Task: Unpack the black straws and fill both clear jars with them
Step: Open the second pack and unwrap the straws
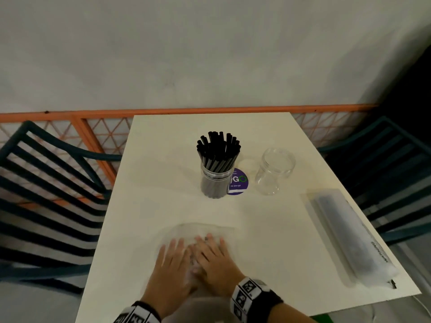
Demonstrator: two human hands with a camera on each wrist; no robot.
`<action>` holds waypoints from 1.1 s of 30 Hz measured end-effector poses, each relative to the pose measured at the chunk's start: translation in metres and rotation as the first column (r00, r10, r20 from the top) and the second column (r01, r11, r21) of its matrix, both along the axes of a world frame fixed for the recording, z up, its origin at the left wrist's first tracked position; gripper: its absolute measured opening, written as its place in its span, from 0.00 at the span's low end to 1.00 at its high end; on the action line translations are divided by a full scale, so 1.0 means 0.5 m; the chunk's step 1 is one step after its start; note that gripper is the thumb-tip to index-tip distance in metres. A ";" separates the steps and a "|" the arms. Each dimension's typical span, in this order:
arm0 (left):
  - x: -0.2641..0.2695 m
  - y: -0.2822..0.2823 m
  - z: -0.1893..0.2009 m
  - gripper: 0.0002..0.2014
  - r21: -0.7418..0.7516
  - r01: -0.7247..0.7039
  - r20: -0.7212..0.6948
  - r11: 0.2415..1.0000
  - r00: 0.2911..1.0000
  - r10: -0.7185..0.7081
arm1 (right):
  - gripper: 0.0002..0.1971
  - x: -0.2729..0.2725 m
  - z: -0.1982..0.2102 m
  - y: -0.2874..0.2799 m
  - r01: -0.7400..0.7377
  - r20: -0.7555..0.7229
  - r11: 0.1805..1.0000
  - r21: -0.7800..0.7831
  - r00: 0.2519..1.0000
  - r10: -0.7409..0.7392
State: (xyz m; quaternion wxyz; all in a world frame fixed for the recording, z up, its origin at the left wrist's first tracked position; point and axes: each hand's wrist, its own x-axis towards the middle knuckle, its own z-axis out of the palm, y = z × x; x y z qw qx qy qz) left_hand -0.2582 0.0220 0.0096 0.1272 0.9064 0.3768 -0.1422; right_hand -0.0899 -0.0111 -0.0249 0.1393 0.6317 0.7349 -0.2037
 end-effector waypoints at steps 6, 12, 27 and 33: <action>-0.059 0.025 -0.072 0.39 -0.090 -0.024 -0.059 0.996 0.998 0.019 | 0.24 0.077 0.089 -0.004 0.321 -0.591 0.943 0.082 0.778 -0.213; -0.045 0.079 0.007 0.37 -0.056 -0.282 -0.104 0.958 0.956 0.275 | 0.09 0.306 0.116 -0.081 0.761 -0.571 0.515 0.394 0.642 -0.511; 0.251 -0.016 0.186 0.13 -0.340 -0.240 0.552 0.909 0.732 0.400 | 0.48 0.629 0.091 -0.177 0.874 -0.229 0.483 0.056 0.482 -0.846; 0.376 -0.027 0.118 0.17 -0.504 -0.279 0.440 0.817 0.731 0.522 | 0.50 0.582 0.109 -0.143 0.474 -0.258 0.880 0.003 0.851 -0.458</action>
